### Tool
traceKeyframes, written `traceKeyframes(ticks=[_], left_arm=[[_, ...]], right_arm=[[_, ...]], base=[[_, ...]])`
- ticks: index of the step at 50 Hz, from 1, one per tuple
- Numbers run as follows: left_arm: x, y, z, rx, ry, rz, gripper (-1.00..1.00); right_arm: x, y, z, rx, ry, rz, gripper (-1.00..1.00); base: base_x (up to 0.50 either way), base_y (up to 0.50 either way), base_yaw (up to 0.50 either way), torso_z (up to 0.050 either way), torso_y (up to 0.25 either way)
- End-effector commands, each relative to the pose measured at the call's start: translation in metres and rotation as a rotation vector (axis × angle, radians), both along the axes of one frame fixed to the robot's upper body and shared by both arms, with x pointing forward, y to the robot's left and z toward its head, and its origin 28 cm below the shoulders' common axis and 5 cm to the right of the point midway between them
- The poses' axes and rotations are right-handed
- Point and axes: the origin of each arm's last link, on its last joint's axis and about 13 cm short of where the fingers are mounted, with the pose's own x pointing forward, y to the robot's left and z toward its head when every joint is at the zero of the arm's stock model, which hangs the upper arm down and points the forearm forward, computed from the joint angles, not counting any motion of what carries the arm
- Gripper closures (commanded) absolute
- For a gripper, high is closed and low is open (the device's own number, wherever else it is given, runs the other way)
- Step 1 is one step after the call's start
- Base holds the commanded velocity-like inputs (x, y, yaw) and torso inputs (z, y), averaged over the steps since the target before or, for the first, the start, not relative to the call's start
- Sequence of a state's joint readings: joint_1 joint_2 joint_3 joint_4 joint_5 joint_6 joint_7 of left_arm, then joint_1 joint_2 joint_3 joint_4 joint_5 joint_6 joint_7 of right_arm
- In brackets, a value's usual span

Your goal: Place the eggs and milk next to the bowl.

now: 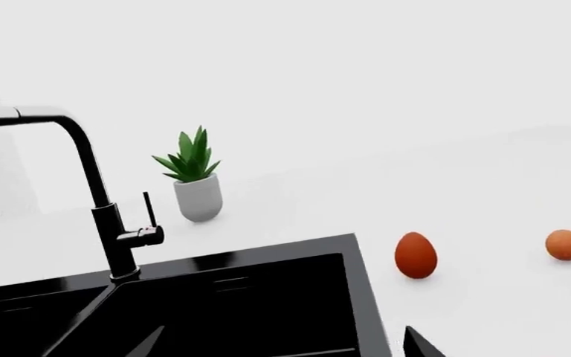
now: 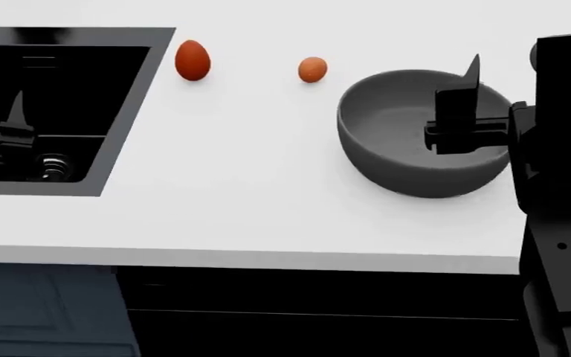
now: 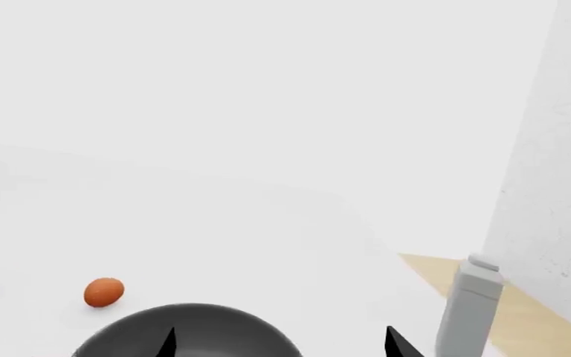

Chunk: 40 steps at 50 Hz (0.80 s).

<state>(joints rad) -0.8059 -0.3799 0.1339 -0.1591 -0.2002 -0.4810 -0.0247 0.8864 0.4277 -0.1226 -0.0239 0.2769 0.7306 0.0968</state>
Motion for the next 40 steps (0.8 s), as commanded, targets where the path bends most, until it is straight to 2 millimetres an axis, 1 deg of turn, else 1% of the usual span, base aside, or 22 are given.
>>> traceKeyframes(ticks=[1, 29, 40], left_arm=[[-0.0008, -0.0011, -0.0008, -0.017, -0.019, -0.02, -1.0], [0.0015, -0.0027, -0.0039, -0.008, -0.012, -0.034, -1.0], [-0.0015, -0.003, -0.0041, -0.003, -0.013, -0.034, -1.0]], right_arm=[[-0.0007, 0.0002, 0.0005, 0.02, -0.007, 0.018, -1.0], [-0.0018, -0.0007, -0.0002, 0.02, -0.003, 0.018, -1.0], [-0.0018, 0.0006, -0.0035, 0.021, 0.003, 0.027, -1.0]], base=[[0.0, -0.34, 0.0, 0.0, 0.0], [0.0, -0.34, 0.0, 0.0, 0.0], [0.0, -0.33, 0.0, 0.0, 0.0]])
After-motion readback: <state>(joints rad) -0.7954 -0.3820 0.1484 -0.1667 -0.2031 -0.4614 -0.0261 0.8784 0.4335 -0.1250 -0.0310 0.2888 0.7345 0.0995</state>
